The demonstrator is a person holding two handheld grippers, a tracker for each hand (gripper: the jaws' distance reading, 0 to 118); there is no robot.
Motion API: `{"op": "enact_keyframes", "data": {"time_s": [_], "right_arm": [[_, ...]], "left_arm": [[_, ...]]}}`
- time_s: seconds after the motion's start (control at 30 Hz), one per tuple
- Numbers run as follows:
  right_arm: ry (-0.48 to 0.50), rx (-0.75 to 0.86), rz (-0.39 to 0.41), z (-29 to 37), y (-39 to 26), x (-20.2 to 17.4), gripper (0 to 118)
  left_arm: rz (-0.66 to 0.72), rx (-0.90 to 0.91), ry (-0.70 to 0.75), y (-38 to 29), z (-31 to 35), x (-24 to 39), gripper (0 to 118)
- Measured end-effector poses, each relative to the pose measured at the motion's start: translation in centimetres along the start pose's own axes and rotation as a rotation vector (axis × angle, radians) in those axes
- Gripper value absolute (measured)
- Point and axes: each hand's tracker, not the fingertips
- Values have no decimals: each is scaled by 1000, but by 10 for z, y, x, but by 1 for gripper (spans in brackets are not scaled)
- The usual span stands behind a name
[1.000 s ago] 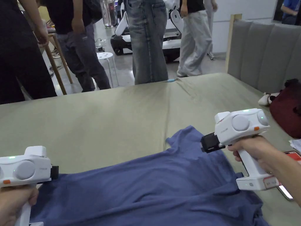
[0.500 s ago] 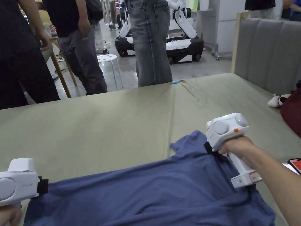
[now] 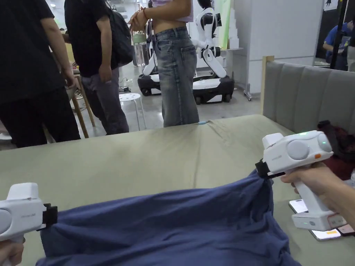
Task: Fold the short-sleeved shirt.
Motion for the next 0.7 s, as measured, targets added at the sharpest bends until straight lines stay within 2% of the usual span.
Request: {"op": "enact_keyframes", "data": {"time_s": [0.07,0.2,0.33,0.47,0.57,0.6,0.63,0.67,0.7], "right_arm": [[18,-1,-11,27,-25,-2,0],[51,-42,29,49,-82,-11,0],[34,-200,39,12,-132,-17,0],[28,-325,23,-27,-164,-21,0],[29,-310,15,-35,-170,-20,1],[28,-309,8,-32,-166,-20,8],[25,-312,0,-29,-161,-20,17],[23,-306,-4,-22,-158,-18,35],[-2,-278,9,-15,-154,-20,75]], "left_arm": [[17,-15,-7,-21,18,-5,2],[19,-63,-14,-75,35,-13,2],[25,-264,-37,-124,12,-8,2],[25,-263,-15,-148,-7,-3,2],[54,-249,-6,-141,-7,-1,5],[51,-256,-2,-136,-6,0,16],[44,-256,3,-133,-4,1,37],[36,-251,13,-130,-2,2,72],[26,-239,26,-126,0,3,117]]}}
